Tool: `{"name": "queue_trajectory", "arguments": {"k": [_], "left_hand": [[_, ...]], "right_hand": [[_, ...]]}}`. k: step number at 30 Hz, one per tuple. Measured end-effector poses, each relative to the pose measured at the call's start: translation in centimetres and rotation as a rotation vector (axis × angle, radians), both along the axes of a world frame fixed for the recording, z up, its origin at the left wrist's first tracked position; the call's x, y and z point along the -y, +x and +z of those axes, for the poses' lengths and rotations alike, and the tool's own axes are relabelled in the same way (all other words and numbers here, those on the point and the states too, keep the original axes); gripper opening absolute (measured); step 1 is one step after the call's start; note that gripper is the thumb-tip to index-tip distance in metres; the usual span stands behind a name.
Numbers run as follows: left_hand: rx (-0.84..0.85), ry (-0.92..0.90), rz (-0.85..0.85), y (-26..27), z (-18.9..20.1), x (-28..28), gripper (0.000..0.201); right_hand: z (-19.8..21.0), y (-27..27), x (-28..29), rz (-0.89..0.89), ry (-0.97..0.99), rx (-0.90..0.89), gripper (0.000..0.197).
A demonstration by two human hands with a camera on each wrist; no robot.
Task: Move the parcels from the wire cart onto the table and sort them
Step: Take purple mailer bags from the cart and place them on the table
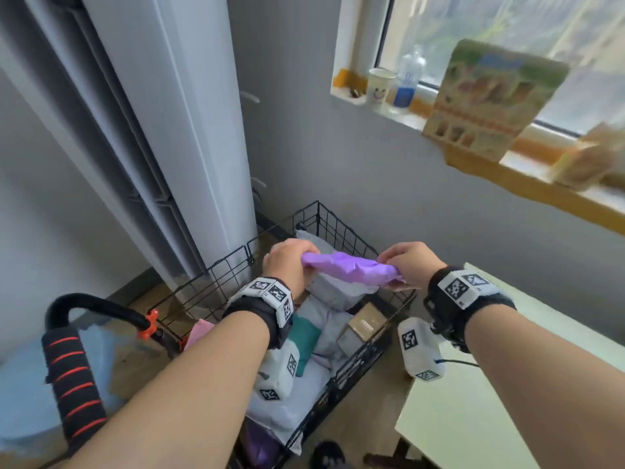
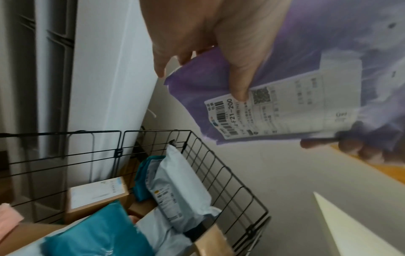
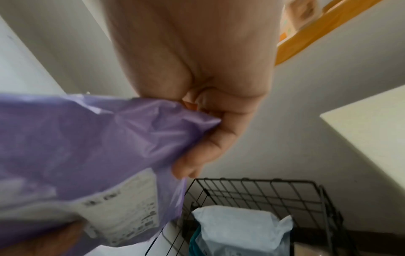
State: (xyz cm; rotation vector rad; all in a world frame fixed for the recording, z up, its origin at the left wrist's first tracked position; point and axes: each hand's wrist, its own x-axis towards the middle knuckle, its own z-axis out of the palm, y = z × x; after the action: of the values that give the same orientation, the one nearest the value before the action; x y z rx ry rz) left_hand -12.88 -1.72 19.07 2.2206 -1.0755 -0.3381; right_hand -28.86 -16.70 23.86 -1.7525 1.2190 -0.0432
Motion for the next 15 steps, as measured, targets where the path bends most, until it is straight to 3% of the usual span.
{"name": "queue_trajectory", "arguments": {"k": [2,7,11,13,15], "left_hand": [[0.005,-0.001,-0.027,-1.2,2.0,1.0,0.004],[-0.006,0.059,-0.088,-4.3,5.9,3.7,0.014],[-0.024,0.094,-0.122,-7.1,8.1,6.0,0.015],[-0.040,0.113,-0.152,-9.3,9.3,7.4,0.014],[-0.066,0.135,-0.197,-12.0,10.3,8.8,0.015]], "right_hand": [[1.2,-2.2,0.6,-0.024,-0.042,0.007,0.018],[4.3,-7.0,2.5,-0.176,-0.235,0.118,0.051],[7.5,-10.8,3.0,-0.226,-0.345,0.278,0.047],[8.9,-13.2,3.0,-0.194,-0.383,0.324,0.037],[9.9,-15.6,3.0,-0.147,-0.381,0.323,0.038]]}}
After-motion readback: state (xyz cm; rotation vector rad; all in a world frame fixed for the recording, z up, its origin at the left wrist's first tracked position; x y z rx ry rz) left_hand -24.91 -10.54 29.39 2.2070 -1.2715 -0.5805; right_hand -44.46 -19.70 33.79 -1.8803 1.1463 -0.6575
